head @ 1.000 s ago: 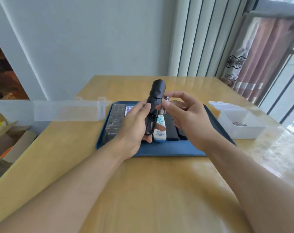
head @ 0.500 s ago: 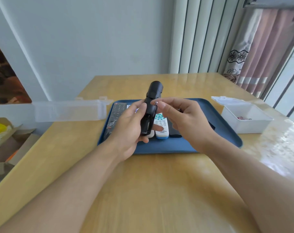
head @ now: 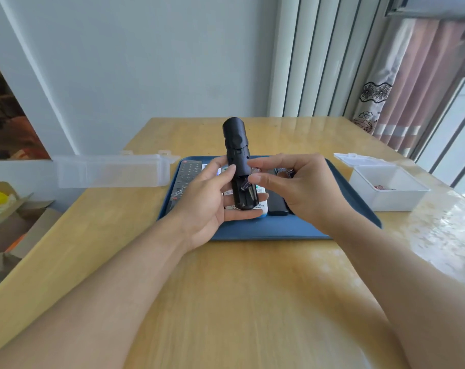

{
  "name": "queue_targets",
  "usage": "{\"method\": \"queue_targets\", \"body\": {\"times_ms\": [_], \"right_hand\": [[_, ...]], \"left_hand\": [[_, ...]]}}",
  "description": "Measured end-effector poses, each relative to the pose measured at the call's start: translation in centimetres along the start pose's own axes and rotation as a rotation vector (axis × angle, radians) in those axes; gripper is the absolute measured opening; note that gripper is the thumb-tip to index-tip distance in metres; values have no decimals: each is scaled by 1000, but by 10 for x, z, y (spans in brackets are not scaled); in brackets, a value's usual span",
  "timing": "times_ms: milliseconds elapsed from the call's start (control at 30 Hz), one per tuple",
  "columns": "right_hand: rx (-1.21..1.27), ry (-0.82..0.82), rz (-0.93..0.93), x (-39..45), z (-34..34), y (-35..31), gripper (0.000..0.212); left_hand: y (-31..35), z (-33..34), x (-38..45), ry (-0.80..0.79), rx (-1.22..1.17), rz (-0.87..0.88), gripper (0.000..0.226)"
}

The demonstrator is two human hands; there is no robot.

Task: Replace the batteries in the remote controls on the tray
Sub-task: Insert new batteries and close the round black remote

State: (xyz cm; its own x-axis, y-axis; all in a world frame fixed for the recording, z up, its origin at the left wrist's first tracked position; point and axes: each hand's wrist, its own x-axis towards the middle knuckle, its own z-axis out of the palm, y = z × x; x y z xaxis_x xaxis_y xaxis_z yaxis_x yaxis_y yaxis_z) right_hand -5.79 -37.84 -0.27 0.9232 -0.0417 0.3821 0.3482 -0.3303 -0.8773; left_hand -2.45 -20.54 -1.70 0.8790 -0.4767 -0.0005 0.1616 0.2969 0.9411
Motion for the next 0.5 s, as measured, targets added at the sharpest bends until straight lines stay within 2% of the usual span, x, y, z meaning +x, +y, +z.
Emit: {"method": "queue_targets", "body": {"times_ms": [233, 500], "right_hand": [[-178, 87, -70, 1, 4, 7, 34], [-332, 0, -39, 2, 3, 12, 47]], "left_hand": [[-3, 1, -2, -41, 40, -33, 31], [-7, 3, 1, 17, 15, -63, 29]]}}
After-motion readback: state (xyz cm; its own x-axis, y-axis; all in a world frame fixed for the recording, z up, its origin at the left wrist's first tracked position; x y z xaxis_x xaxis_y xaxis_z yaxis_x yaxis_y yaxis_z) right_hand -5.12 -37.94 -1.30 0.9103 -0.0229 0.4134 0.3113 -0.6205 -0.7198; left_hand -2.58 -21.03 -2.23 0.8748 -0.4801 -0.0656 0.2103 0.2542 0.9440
